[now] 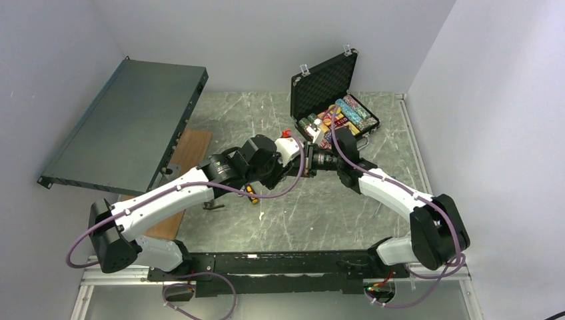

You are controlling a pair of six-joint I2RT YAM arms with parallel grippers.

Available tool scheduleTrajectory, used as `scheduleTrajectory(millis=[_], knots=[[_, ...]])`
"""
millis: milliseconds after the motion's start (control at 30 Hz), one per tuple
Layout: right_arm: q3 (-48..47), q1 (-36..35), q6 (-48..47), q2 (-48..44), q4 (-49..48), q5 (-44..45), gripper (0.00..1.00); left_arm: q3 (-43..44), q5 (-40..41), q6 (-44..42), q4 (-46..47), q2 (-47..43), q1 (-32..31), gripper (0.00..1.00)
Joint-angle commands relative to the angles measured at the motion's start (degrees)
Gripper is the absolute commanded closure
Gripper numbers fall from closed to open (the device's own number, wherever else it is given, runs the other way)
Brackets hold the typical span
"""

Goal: Pack up texas hold em set

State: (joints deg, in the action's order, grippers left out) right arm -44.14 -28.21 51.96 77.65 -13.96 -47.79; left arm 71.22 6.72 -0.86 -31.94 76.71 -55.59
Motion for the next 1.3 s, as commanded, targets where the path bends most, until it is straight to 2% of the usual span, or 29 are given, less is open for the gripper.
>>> scheduleTrajectory(millis=[0, 67, 133, 200, 367, 533, 700, 933, 1067, 1267], knots=[[-6.0, 0.7, -8.0, -0.4, 17.8, 18.4, 1.0, 0.1, 4.0, 0.5, 2.3, -2.9, 0.1, 0.44], [-10.2, 1.2, -9.9, 1.1, 30.7, 35.8, 1.0, -0.5, 5.9, 0.4, 2.7, -4.2, 0.1, 0.32], [-13.7, 2.1, -7.7, 3.7, 39.9, 52.7, 1.0, -0.8, 7.6, 0.1, 3.0, -5.2, 0.1, 0.22], [-15.1, 4.8, -4.1, 5.5, 43.9, 61.0, 1.0, -1.1, 8.7, 0.2, 3.2, -6.0, 0.1, 0.16], [-15.2, 16.6, 0.8, 8.3, 39.2, 64.5, 1.0, -1.8, 7.6, 2.6, 4.2, -7.5, 0.0, 0.13], [-25.6, 22.7, -0.1, 17.0, 39.9, 71.7, 1.0, -1.5, 6.3, 3.5, 3.8, -7.5, -0.5, 0.13], [-37.9, 25.2, -3.4, 26.8, 40.8, 77.7, 1.0, -1.2, 7.0, 3.3, 3.3, -7.4, -1.6, 0.12], [-52.5, 26.5, -8.5, 38.0, 38.9, 81.7, 1.0, -1.3, 7.2, 2.7, 3.4, -7.5, -2.1, 0.12], [-61.1, 27.2, -9.1, 44.0, 41.5, 82.3, 1.0, -1.4, 7.3, 2.5, 3.3, -6.8, -2.0, 0.12], [-65.2, 27.8, -9.4, 48.5, 40.3, 80.7, 1.0, -1.1, 6.6, 2.5, 3.0, -6.0, -2.1, 0.12]])
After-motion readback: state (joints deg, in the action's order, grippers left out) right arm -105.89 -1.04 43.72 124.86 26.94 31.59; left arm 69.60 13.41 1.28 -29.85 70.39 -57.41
